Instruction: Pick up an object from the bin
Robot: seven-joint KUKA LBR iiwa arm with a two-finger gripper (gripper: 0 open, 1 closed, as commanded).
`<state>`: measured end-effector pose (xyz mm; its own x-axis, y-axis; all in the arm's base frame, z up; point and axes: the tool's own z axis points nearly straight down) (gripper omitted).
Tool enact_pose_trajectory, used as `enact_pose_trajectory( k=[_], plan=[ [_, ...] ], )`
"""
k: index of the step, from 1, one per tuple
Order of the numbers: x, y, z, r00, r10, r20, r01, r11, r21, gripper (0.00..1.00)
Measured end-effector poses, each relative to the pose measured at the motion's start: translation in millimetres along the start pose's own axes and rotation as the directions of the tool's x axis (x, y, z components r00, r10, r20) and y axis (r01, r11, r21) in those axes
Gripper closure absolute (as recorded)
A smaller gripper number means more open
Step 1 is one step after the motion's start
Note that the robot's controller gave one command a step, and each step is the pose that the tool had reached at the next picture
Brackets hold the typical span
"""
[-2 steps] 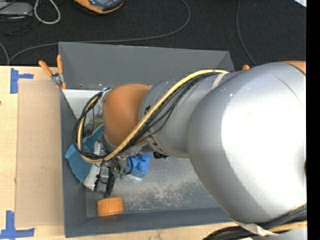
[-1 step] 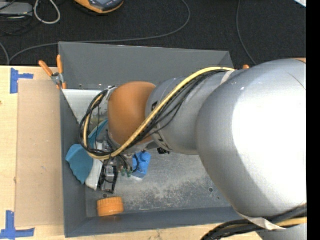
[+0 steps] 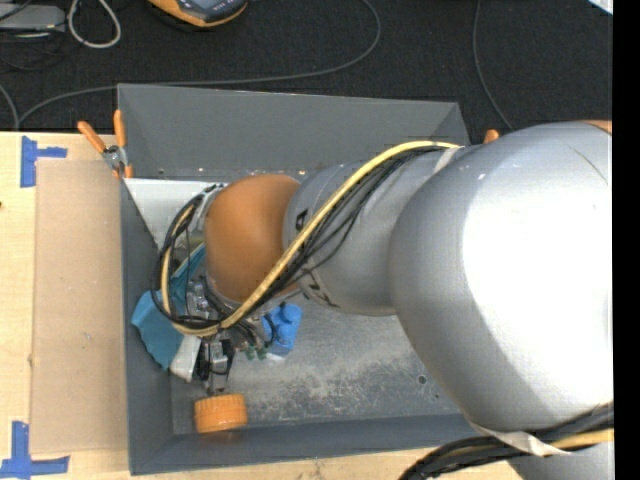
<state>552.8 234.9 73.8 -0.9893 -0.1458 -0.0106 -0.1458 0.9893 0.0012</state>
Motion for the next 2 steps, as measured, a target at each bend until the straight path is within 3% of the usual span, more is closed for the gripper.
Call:
enact_pose_trajectory(
  k=[1, 2],
  plan=[
    [0.7, -6.8, -0.5, 0.995, -0.103, 0.000, 0.103, 0.995, 0.000, 0.00],
    [4.4, 0.7, 0.9, 0.928, -0.372, 0.007, 0.372, 0.928, 0.004, 0.00]
  ],
)
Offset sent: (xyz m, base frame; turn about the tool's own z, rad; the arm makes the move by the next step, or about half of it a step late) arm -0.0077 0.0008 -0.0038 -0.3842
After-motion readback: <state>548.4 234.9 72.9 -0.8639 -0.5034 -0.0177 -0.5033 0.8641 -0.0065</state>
